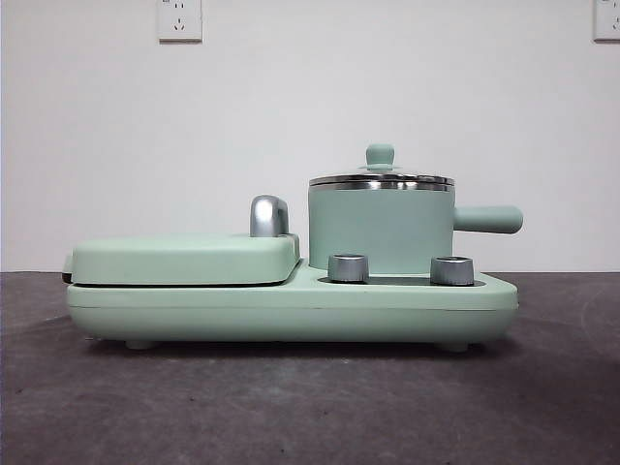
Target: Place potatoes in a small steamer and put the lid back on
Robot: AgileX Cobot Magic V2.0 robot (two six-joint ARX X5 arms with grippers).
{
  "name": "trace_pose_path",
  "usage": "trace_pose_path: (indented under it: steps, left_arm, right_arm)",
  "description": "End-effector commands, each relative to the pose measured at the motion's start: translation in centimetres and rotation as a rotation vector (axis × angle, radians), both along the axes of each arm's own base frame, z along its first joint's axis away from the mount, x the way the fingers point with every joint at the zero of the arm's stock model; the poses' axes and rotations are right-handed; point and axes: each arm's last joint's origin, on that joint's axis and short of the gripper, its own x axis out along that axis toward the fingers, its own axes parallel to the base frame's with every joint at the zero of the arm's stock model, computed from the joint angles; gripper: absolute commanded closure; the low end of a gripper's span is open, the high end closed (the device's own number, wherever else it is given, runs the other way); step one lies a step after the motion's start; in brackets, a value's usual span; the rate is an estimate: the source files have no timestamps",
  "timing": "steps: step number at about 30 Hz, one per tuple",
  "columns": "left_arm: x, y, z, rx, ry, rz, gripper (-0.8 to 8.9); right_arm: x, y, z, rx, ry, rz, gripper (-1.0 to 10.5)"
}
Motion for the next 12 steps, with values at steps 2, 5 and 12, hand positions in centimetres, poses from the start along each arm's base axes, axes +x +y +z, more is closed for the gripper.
trace_pose_path:
  steps: [2, 5, 12]
  left_arm:
    - [0.11, 0.01, -0.55, 0.01, 0.005, 0.001, 8.09]
    - [0.11, 0.01, -0.55, 0.01, 0.005, 0.001, 8.08]
    - [0.11, 0.01, -0.55, 0.01, 0.005, 0.002, 8.09]
  right_arm:
    - [0.02, 0.01, -0.06, 0.009, -0.007, 0.001, 9.3]
    - [0.02, 0.01, -0.06, 0.009, -0.007, 0.001, 9.3]
    - [0.02, 0.01, -0.06, 0.009, -0.007, 0.001, 9.3]
